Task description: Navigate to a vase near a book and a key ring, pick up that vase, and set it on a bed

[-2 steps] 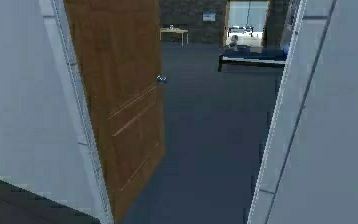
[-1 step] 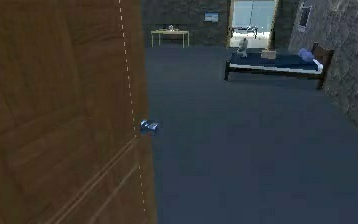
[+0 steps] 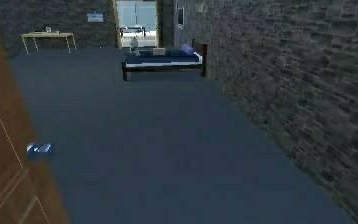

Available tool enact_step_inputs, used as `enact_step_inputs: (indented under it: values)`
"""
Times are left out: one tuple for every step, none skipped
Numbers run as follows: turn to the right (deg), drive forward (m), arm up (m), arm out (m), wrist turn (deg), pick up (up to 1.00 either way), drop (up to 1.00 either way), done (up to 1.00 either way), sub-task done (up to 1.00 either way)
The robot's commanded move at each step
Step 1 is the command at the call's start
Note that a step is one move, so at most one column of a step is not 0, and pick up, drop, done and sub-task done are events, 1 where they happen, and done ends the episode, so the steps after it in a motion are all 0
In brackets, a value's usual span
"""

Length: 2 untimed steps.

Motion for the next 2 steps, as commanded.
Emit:
enact_step_inputs:
  values:
    - [0.0,0.65,0.0,0.0,0.0,0.0,0.0,0.0,0.0]
    - [-24.0,0.0,0.0,0.0,0.0,0.0,0.0,0.0,0.0]
